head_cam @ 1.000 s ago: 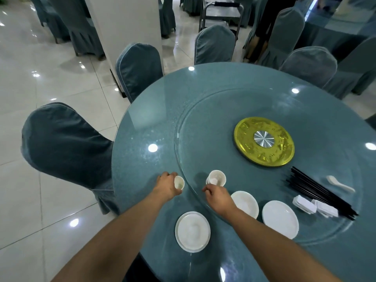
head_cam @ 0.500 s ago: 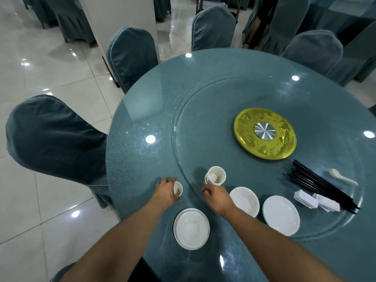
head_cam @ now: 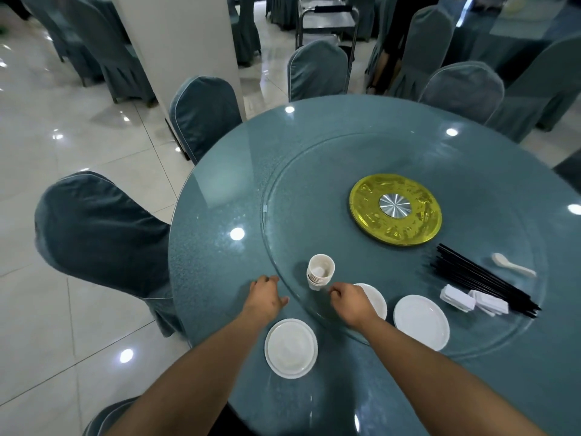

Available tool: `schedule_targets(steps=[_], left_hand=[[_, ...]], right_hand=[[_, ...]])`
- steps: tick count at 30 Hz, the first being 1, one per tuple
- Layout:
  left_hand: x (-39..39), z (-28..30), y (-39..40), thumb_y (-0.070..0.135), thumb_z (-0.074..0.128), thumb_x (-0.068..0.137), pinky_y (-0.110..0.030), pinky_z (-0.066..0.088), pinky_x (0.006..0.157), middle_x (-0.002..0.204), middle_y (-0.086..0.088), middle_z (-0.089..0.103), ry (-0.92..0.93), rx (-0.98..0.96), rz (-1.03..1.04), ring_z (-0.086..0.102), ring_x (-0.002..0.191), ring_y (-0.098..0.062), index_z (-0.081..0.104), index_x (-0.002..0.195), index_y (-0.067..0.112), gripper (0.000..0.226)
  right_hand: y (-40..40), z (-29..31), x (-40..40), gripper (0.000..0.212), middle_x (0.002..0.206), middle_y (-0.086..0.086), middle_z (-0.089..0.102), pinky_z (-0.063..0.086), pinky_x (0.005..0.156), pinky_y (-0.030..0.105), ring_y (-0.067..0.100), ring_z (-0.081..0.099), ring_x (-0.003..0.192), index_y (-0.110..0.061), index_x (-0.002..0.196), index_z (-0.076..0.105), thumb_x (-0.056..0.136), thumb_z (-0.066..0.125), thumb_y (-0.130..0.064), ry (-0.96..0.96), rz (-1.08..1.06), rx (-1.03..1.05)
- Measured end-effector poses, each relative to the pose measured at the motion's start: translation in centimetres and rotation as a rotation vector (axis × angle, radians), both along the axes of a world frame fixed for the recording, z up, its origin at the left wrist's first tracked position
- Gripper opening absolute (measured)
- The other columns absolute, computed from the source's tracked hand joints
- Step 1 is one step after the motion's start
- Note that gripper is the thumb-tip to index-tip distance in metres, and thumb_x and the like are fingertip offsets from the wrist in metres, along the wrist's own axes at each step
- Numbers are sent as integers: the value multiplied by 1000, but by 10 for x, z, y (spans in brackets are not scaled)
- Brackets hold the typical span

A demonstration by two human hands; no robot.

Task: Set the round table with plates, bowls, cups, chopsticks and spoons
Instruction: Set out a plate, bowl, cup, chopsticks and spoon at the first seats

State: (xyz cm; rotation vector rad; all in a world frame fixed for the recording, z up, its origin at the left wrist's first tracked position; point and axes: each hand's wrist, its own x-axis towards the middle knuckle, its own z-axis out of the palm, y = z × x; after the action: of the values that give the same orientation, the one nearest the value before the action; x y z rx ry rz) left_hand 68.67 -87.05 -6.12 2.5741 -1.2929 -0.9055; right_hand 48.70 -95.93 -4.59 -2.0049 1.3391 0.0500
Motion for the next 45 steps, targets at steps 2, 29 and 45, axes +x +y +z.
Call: schedule_targets(steps=[2,29,45], left_hand=[[-12,5,2,39,63,91,-34,32,113,140,-10,47,-3,-9,-17,42,132,-29,45,141,15,59],[-301,-1,-80,26,57,92,-33,49,91,109,-8,68,135,-109,-218,61,104,-26,63,114,11,28],[-309,-29,-69,25,57,91,-30,48,91,113,-7,65,138,-34,-246,60,104,-23,63,114,10,28]], right_hand=[[1,4,-12,29,90,5,72,51,80,35,27,63,89,-14,93,69,92,40,-16,-11,-28,5],[-65,-28,-326,36,135,14,56,42,102,32,30,53,123,-9,126,60,96,41,-13,209,-180,94],[-56,-72,-313,61,164,10,-5,13,122,45,28,2,151,-17,156,16,97,34,-17,499,148,259]])
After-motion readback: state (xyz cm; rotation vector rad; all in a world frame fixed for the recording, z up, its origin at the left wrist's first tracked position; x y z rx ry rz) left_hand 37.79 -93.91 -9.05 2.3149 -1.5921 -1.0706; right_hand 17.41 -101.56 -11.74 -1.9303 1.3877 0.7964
